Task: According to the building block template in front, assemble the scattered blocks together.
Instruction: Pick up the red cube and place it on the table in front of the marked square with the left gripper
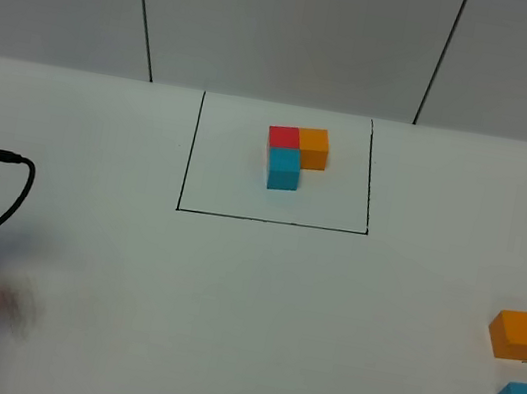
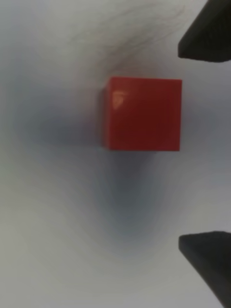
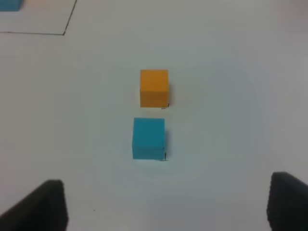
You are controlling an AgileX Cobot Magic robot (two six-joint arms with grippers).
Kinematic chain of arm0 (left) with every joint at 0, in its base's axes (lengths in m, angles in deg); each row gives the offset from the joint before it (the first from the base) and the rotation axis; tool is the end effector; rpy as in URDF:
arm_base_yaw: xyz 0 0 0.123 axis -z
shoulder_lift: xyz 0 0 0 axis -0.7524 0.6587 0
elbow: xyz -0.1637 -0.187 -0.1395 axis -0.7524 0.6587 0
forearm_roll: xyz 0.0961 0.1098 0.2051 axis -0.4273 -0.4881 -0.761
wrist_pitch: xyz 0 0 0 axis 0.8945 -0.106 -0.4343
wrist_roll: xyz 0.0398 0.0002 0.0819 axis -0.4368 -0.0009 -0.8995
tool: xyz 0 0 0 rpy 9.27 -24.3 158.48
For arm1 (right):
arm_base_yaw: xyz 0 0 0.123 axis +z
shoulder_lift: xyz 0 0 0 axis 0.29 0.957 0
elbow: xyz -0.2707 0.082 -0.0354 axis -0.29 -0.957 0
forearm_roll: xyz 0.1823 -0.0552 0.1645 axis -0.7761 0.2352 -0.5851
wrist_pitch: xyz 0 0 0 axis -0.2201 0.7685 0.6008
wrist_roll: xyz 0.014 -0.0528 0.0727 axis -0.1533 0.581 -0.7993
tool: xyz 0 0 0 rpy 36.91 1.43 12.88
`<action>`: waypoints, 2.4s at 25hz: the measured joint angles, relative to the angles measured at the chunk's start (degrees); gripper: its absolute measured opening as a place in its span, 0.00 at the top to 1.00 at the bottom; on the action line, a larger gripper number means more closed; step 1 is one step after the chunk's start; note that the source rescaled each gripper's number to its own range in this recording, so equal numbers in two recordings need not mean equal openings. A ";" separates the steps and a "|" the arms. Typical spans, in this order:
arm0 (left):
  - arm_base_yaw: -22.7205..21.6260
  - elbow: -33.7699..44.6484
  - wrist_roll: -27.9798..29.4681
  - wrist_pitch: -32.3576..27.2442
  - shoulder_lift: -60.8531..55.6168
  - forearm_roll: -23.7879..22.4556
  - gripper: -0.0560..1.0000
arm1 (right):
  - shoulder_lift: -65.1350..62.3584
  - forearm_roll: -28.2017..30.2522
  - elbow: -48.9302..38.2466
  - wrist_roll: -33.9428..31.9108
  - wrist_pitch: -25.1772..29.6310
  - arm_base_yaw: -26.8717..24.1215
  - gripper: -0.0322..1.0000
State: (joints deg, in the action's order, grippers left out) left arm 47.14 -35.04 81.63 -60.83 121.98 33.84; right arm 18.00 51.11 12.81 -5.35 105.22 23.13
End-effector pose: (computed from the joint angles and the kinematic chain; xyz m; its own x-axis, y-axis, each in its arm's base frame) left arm 0.2586 0.0143 0.1883 -0.9320 0.0064 -0.3623 -0.0248 0.9964 0.0814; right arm 0.0030 -0.0043 0.2767 -0.5108 -0.0485 -0.8583 -0.0620 0.9979 -0.0195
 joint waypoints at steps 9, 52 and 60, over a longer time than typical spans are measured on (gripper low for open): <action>0.00 0.00 0.00 3.43 3.02 0.00 0.21 | 0.00 0.00 0.00 0.00 0.00 0.00 0.28; 0.00 -0.10 -0.05 9.99 14.35 -0.10 0.57 | 0.00 0.00 0.00 0.00 -0.04 0.00 0.28; 0.00 -0.10 0.00 10.04 14.35 -1.02 0.94 | 0.00 0.00 0.00 0.00 -0.04 0.00 0.28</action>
State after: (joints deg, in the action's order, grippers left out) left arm 47.14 -35.14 81.63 -50.79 136.33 32.81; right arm 18.00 51.11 12.81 -5.35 105.18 23.13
